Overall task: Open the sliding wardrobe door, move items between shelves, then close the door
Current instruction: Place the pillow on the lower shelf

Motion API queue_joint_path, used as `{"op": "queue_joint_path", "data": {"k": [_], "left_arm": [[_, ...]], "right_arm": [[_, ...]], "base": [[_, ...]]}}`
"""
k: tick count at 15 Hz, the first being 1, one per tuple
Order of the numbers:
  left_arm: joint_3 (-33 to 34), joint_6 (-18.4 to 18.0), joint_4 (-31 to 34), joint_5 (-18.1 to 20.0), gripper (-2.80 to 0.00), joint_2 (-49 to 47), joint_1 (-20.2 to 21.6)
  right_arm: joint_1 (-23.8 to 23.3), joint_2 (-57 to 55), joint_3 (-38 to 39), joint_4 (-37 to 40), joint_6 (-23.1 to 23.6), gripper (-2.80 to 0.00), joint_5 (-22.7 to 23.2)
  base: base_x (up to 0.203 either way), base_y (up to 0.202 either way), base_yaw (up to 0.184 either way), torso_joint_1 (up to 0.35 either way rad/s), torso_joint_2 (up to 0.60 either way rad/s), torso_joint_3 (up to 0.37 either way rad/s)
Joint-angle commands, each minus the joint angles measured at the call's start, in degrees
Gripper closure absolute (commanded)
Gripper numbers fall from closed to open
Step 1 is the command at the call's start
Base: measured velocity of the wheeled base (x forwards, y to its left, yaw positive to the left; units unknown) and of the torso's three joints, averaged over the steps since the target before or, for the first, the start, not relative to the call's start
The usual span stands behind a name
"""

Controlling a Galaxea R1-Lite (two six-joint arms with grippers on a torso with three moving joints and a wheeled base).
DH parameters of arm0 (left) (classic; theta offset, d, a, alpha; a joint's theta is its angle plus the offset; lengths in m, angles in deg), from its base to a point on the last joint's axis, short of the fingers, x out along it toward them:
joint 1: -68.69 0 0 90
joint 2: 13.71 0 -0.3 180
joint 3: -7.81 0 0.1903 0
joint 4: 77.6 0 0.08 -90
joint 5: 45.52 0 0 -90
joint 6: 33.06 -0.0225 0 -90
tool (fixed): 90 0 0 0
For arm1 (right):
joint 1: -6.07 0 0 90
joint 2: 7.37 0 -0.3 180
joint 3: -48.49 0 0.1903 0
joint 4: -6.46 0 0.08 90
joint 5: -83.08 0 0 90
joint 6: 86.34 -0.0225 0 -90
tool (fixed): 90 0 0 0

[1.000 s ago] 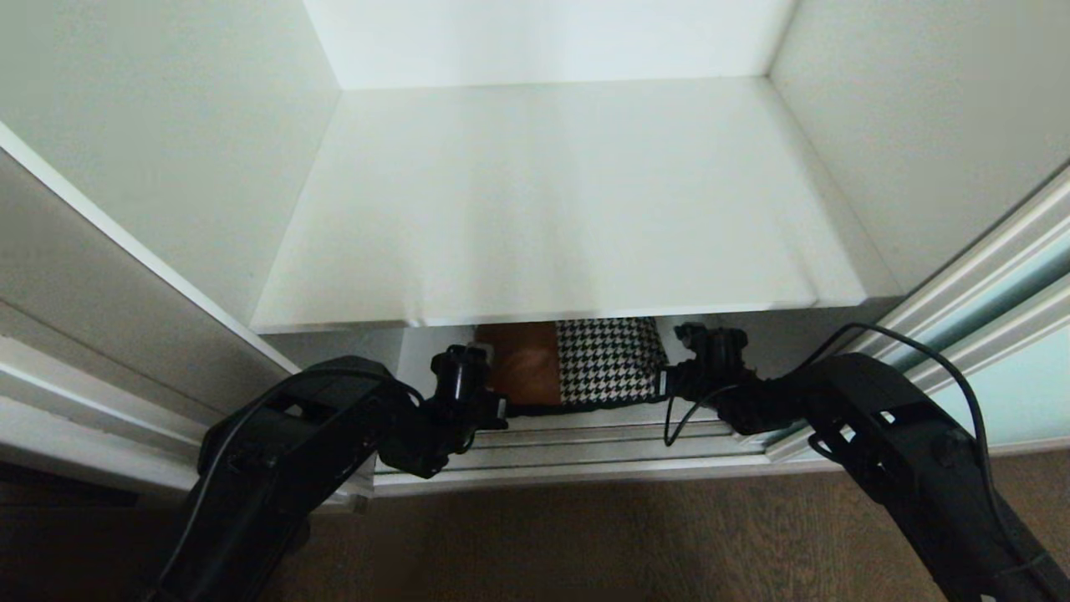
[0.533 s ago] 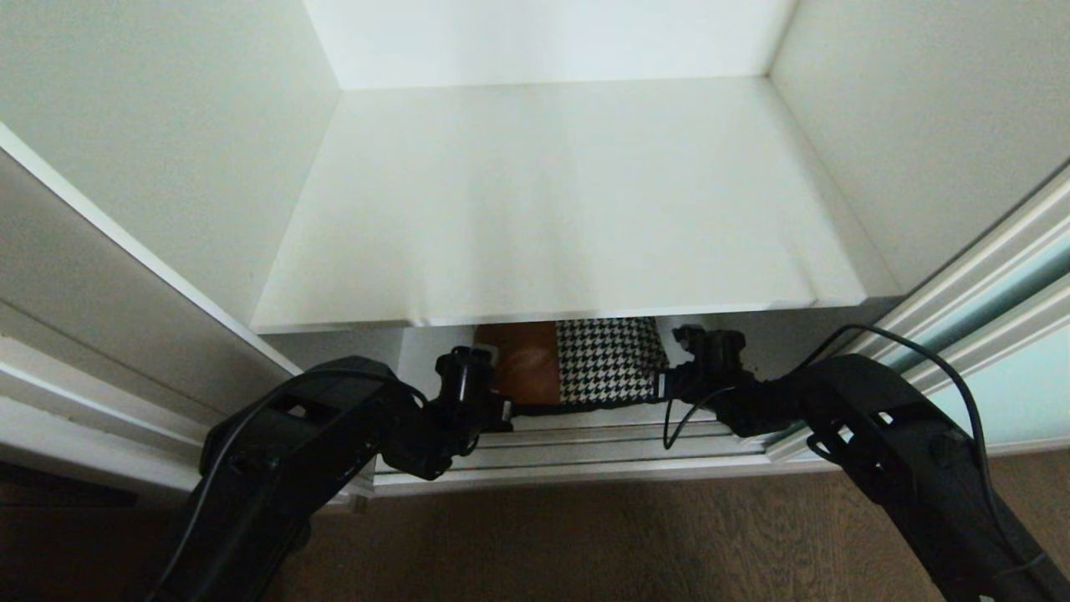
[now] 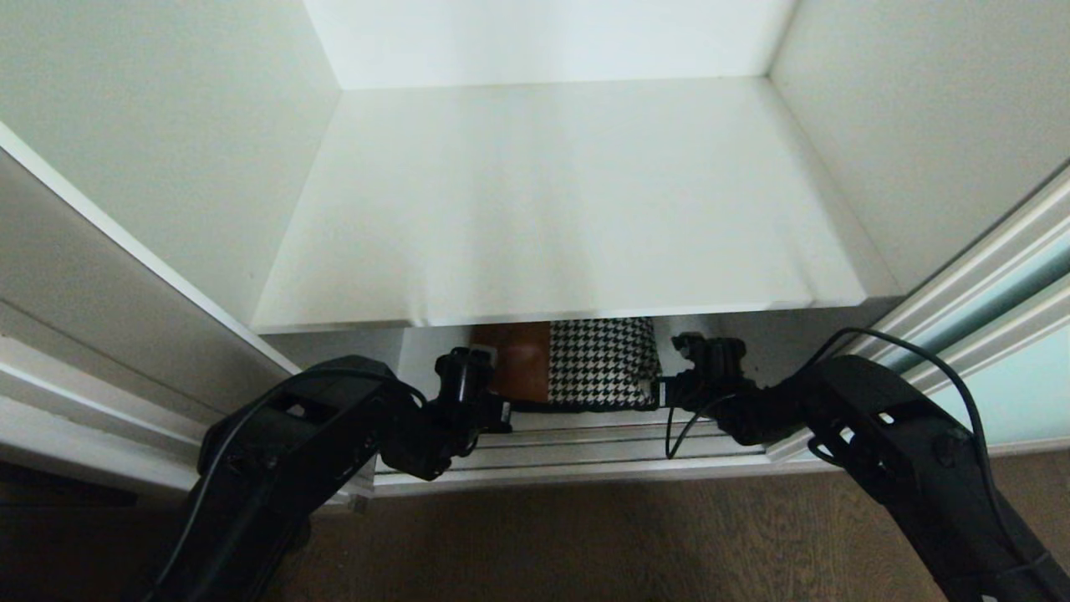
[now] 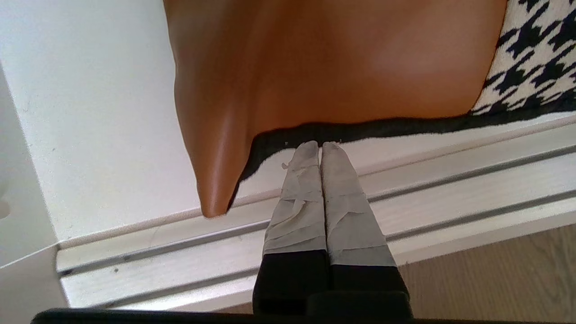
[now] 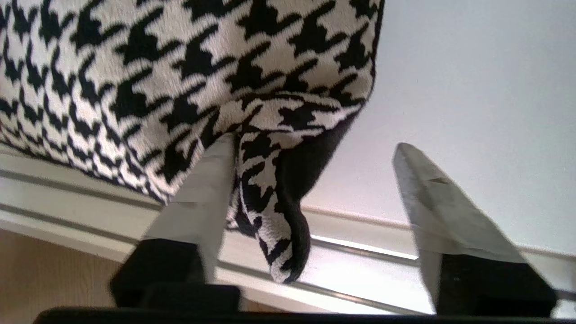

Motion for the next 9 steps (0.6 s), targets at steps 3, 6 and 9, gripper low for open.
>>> {"op": "queue_joint_path", "data": {"k": [3, 6, 9], "left_arm": [[3.3, -0.3, 1.2, -0.6, 0.00, 3.8, -0.2], [10.5, 0.4, 0.0, -0.8, 0.00, 11.0, -0.3], [15.7, 3.5, -0.3, -1.5, 0.00, 15.3, -1.0]], "right_arm": [[0.6, 3.4, 6.1, -2.5, 3.2, -2.80, -3.1], [1.0, 4.9, 8.8, -3.9, 4.4, -2.80, -5.1], [1.3, 8.0, 11.8, -2.9, 5.0, -2.80, -5.2]], "base": [[0.000, 0.000, 0.000, 0.000, 0.00, 0.000], [0.000, 0.000, 0.000, 0.000, 0.00, 0.000], [0.000, 0.000, 0.000, 0.000, 0.00, 0.000]]}}
